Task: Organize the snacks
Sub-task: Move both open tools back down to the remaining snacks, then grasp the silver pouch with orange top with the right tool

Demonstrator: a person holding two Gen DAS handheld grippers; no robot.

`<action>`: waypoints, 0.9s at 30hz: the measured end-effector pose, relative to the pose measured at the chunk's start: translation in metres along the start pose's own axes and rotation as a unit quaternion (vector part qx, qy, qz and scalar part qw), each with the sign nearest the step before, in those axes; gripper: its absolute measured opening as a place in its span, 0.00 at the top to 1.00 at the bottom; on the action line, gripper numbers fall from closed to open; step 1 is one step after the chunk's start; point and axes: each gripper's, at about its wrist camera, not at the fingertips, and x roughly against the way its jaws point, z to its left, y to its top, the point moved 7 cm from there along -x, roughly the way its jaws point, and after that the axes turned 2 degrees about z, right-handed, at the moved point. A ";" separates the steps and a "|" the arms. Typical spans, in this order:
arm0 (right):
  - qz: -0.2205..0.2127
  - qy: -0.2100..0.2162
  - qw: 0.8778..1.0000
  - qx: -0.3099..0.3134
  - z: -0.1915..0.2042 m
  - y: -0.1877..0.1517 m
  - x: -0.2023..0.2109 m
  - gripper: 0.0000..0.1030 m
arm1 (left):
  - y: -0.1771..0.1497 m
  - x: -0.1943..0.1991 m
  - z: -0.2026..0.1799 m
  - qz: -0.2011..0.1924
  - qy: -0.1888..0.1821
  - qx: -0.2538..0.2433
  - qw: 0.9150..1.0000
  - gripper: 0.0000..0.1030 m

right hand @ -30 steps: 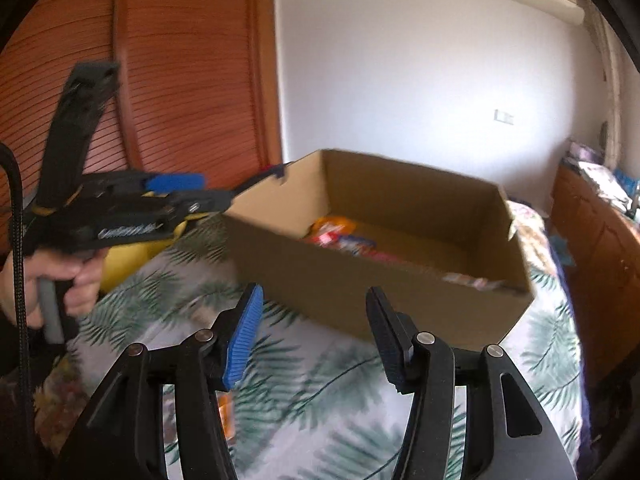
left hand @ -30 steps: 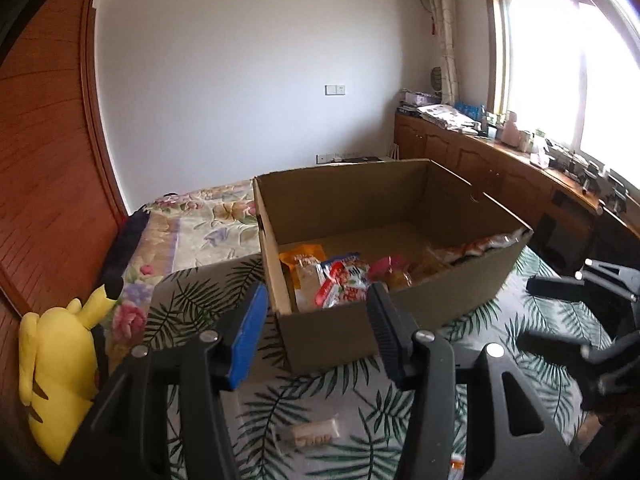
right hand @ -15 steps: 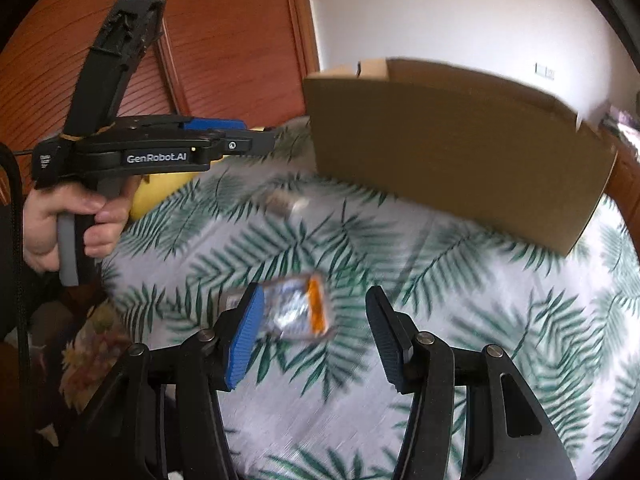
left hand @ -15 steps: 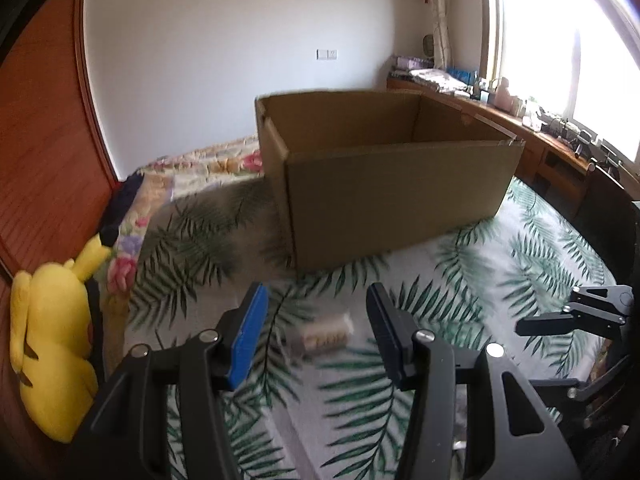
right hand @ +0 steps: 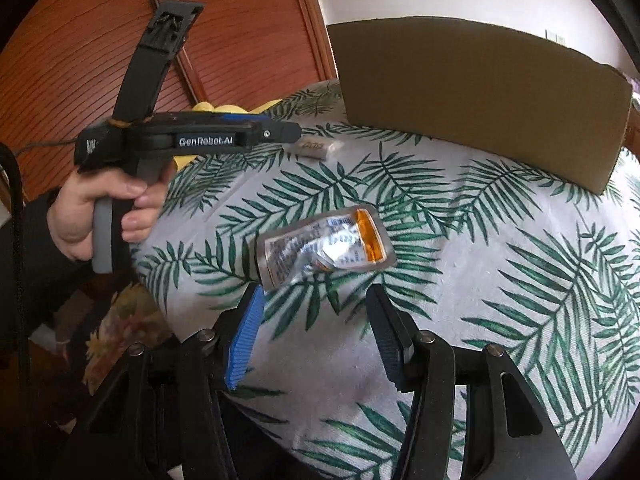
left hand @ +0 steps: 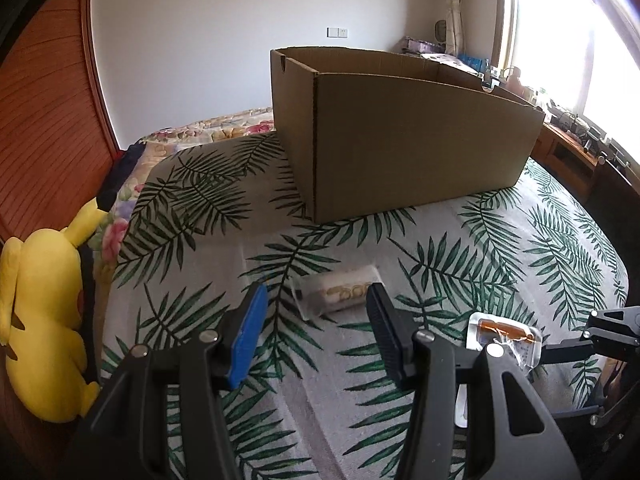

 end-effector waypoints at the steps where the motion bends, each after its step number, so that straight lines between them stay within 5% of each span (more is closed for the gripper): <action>1: 0.000 0.005 1.000 -0.004 0.000 0.002 0.000 0.47 | 0.001 0.000 0.000 0.000 0.000 0.000 1.000 0.50; 24: 0.033 -0.065 0.997 0.026 -0.005 0.042 -0.042 0.47 | 0.004 -0.007 0.007 0.002 0.000 0.008 1.000 0.50; 27: 0.034 -0.070 0.996 0.049 0.002 0.041 -0.045 0.57 | 0.005 -0.008 0.007 0.003 -0.001 0.007 1.000 0.50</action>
